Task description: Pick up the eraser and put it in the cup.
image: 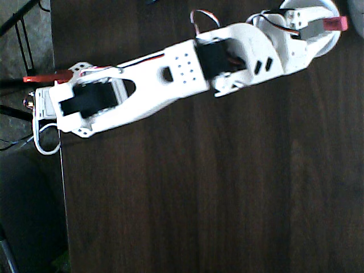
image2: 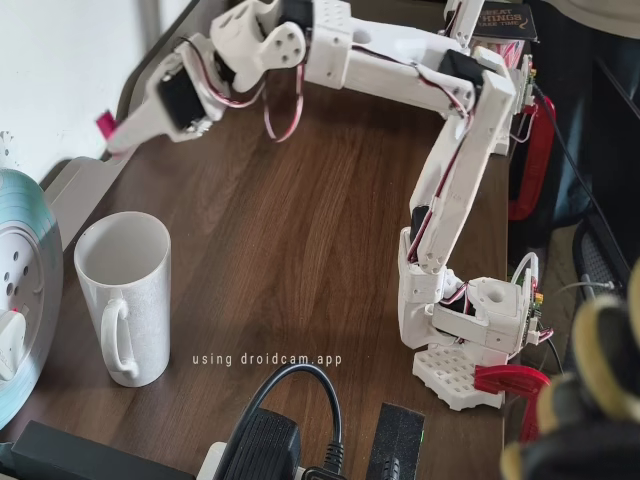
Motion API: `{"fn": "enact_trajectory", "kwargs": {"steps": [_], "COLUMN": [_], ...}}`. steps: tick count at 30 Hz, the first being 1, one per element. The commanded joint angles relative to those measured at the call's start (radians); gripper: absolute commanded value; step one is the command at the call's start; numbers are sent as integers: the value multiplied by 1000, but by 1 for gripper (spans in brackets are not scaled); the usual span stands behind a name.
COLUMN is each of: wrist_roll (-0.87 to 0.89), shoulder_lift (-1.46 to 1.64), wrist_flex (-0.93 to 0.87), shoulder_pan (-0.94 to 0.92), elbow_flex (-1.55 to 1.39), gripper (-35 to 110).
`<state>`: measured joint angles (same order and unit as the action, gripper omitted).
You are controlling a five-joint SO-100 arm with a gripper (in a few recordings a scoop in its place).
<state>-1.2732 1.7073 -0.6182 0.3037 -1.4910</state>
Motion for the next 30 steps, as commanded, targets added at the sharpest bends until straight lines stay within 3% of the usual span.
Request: {"fn": "enact_trajectory", "kwargs": {"steps": [1, 15, 28, 30], "wrist_roll": [20, 221, 238, 252], "shoulder_lift": [9, -121, -172, -166], "wrist_flex": [-18, -239, -189, -166], "shoulder_pan": [17, 38, 26, 25], "elbow_flex": [52, 49, 52, 52], "gripper": [0, 0, 0, 11]}}
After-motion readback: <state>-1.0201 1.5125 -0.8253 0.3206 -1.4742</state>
